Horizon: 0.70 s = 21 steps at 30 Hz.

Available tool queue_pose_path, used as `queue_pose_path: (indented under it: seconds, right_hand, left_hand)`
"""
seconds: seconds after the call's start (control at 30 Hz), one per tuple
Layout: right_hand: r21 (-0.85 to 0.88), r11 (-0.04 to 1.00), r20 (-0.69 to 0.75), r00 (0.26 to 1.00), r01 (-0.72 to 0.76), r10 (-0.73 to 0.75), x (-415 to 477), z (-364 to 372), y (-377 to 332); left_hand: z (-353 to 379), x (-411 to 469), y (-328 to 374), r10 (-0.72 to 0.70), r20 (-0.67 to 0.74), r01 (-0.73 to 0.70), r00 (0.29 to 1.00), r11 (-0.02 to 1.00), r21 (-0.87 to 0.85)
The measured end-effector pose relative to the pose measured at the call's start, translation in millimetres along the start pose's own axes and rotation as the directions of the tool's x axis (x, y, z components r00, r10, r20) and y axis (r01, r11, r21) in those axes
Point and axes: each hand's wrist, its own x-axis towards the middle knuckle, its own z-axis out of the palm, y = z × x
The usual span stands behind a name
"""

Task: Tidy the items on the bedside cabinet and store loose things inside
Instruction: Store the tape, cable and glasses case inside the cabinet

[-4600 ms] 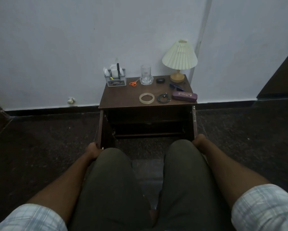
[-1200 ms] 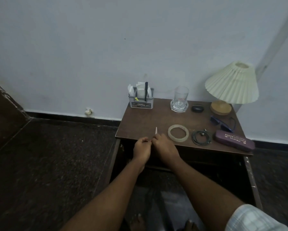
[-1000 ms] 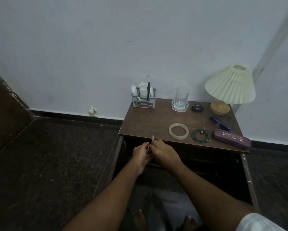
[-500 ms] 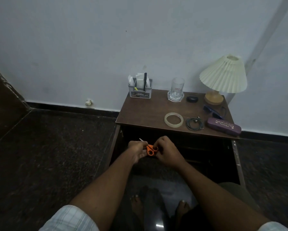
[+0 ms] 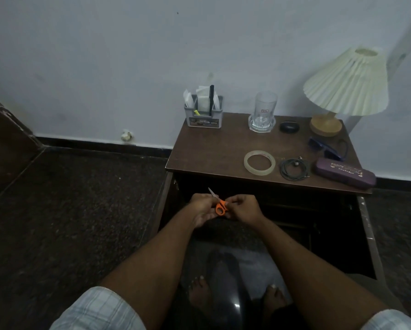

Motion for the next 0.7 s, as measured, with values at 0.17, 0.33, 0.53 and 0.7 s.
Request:
queue_pose_path:
  seconds: [0.17, 0.33, 0.53, 0.7]
  right_hand:
    - [0.073, 0.997, -0.012, 0.999, -0.039, 0.04, 26, 11, 4]
    - [0.092, 0.994, -0.049, 0.997, -0.054, 0.058, 55, 21, 10]
    - [0.179, 0.982, -0.1, 0.992, -0.063, 0.082, 81, 37, 11]
    - [0.27, 0.962, -0.146, 0.985, -0.047, 0.089, 105, 49, 17]
  left_hand:
    - [-5, 20, 1, -0.045, 0.043, 0.044, 0.998, 0.999, 0.02]
    - [-12, 44, 4, -0.028, 0.015, 0.028, 1.0, 1.0, -0.014]
    - [-20, 71, 9, -0.024, -0.05, 0.02, 0.998, 0.997, -0.08]
    - [-25, 89, 8, -0.055, -0.073, 0.047, 0.996, 0.992, -0.114]
